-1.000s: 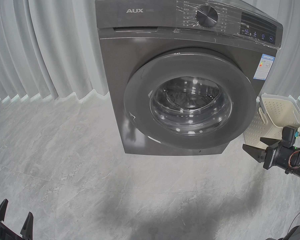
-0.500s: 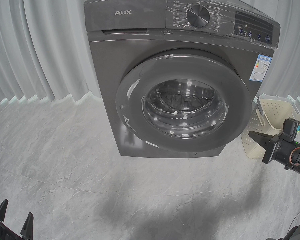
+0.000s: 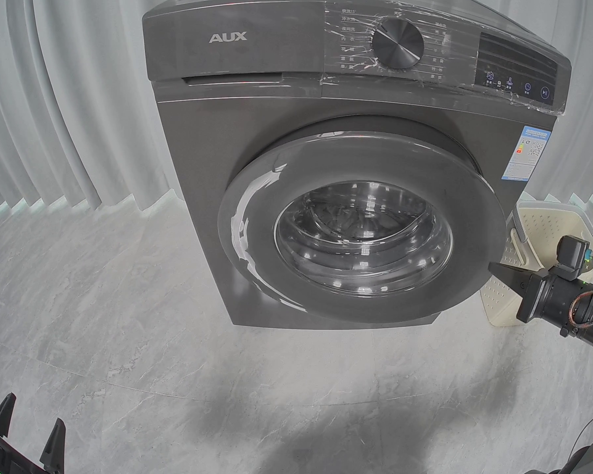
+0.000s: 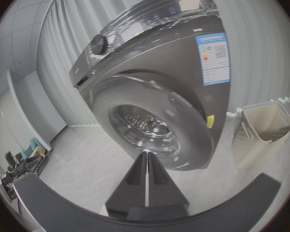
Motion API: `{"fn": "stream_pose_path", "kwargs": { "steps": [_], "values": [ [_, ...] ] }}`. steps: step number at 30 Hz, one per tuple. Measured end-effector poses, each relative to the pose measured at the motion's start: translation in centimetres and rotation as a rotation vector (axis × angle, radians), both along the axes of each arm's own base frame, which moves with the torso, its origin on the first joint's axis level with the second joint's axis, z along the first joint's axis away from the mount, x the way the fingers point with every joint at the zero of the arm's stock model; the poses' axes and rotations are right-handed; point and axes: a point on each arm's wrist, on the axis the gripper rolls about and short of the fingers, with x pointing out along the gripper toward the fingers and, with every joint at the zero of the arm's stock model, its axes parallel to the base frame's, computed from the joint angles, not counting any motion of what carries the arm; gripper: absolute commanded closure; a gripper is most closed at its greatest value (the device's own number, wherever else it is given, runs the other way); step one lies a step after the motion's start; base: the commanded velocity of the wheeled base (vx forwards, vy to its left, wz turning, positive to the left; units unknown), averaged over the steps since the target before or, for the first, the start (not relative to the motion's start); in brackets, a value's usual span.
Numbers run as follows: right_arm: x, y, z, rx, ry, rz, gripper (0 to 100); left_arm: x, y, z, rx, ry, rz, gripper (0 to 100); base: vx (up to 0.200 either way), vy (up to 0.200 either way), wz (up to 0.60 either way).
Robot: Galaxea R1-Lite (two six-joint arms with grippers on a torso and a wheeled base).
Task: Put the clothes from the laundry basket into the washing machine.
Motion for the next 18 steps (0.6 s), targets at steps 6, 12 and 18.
{"fn": "stream_pose_path", "kwargs": {
  "steps": [6, 12, 18],
  "values": [
    [0.5, 0.1, 0.2, 0.005, -0.019, -0.006, 100, 0.0, 0.0, 0.0, 0.000, 0.000, 0.001, 0, 0.000, -0.033, 0.00],
    [0.6, 0.2, -0.3, 0.002, -0.010, -0.004, 100, 0.0, 0.0, 0.0, 0.001, 0.000, 0.001, 0, 0.000, 0.000, 0.00],
    [0.3, 0.3, -1.0, -0.007, 0.018, 0.007, 100, 0.0, 0.0, 0.0, 0.002, -0.001, 0.000, 0, 0.000, 0.000, 0.00]
  ]
}}
